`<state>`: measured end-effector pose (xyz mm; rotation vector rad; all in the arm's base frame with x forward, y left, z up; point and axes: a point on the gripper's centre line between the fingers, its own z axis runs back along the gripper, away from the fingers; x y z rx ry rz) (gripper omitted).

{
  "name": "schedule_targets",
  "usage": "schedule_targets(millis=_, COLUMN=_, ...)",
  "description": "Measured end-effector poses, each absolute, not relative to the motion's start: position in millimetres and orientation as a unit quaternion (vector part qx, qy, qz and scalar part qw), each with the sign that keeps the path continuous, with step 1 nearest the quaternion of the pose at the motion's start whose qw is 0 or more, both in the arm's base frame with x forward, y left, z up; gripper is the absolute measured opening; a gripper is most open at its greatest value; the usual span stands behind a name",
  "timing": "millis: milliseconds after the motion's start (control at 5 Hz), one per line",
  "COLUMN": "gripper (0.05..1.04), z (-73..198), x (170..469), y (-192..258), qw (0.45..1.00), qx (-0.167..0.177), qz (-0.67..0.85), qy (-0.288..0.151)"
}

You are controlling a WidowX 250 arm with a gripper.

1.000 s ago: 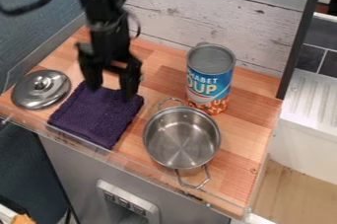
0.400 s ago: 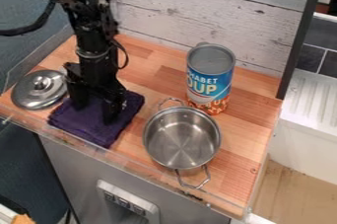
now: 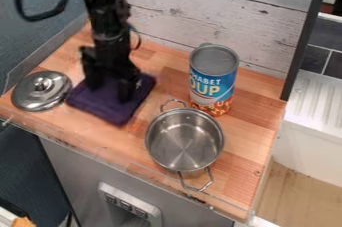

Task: Moved the cloth to the upper side of the table

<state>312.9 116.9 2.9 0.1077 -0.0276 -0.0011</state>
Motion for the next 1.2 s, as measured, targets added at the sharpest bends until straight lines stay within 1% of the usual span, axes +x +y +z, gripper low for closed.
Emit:
schedule_targets(millis=400, gripper=1.001, z=5, x=366, y=125, qw=0.999, qx=0.037, qz=0.022, qy=-0.027)
schedule_targets(millis=600, gripper=1.001, z=4, x=371, y=125, qw=0.999, qx=0.041, qz=0.019, qy=-0.019)
schedule_targets(millis=800, gripper=1.001, z=5, x=367, y=123, qw=0.999, qx=0.04, qz=0.017, qy=-0.016)
schedule_targets(millis=1000, gripper=1.0, z=24, x=352, y=116, qw=0.999, qx=0.039, qz=0.018, qy=-0.017)
schedule_targets(millis=1200, gripper=1.0, z=59, x=350, y=115, qw=0.998, qx=0.04, qz=0.018, qy=-0.051)
